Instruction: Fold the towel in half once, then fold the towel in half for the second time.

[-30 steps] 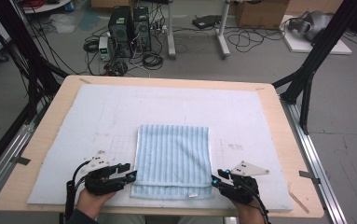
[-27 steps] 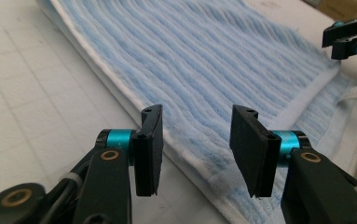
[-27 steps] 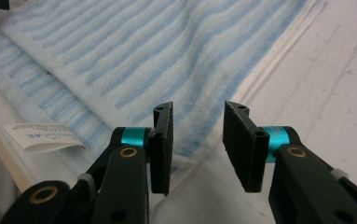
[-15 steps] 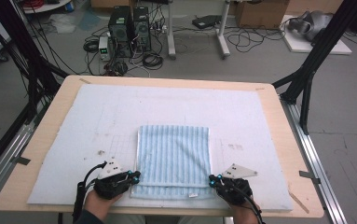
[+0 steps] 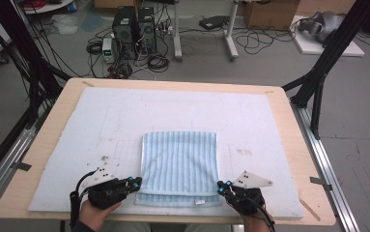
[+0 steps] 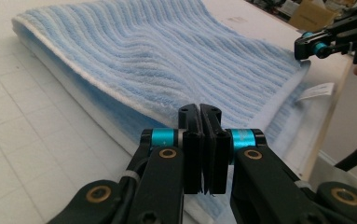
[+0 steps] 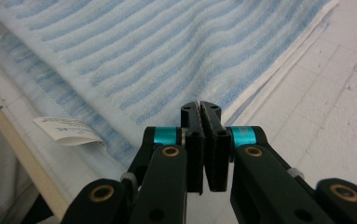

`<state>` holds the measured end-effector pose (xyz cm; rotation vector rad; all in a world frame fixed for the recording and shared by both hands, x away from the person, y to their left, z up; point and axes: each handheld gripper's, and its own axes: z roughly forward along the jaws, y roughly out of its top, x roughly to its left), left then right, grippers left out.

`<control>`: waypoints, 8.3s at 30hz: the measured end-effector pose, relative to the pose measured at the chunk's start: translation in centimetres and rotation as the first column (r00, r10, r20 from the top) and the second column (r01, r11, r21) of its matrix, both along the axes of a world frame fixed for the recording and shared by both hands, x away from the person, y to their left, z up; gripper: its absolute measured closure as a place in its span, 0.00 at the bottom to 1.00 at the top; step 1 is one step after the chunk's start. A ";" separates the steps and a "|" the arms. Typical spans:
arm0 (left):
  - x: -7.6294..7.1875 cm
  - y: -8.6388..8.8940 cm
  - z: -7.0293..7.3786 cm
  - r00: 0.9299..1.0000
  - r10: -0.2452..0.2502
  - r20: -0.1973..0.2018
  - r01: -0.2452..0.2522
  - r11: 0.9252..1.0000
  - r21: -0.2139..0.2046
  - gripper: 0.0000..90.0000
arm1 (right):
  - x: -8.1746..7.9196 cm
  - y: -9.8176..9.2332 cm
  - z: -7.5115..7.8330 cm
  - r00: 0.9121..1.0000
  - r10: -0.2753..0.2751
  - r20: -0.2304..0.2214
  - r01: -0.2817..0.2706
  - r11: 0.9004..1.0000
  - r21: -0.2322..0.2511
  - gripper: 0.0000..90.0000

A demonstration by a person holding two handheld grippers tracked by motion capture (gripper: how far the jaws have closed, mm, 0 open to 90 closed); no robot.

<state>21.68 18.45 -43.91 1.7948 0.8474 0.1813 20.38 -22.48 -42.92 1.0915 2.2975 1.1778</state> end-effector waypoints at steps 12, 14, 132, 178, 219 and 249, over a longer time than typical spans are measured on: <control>-1.4 0.2 -0.4 0.998 -0.047 -0.040 0.048 0.998 0.038 0.97 | -2.3 -0.3 0.4 1.000 0.014 -0.001 -0.014 1.000 -0.007 0.98; -1.3 0.1 -0.6 0.998 -0.045 -0.048 0.048 0.998 0.047 0.97 | -2.3 -0.3 0.1 1.000 0.011 -0.012 -0.011 1.000 -0.005 0.98; 17.8 -2.2 0.6 0.965 0.263 0.002 -0.263 0.964 0.026 0.39 | 17.8 1.0 1.1 0.981 -0.194 -0.027 0.192 0.980 -0.057 0.49; 15.4 -0.5 2.5 0.981 0.188 0.056 -0.188 0.982 -0.007 0.30 | 15.6 -1.8 3.0 0.996 -0.088 -0.008 0.088 0.995 0.044 0.13; 19.4 -3.8 -1.2 0.981 0.195 0.010 -0.190 0.942 0.277 0.96 | 20.7 1.1 -0.1 0.982 -0.139 -0.131 0.134 0.990 -0.042 0.38; 18.7 -2.0 1.2 0.974 0.222 0.045 -0.225 0.971 0.077 0.97 | 19.9 1.8 1.3 0.996 -0.086 -0.028 0.084 0.995 -0.047 0.97</control>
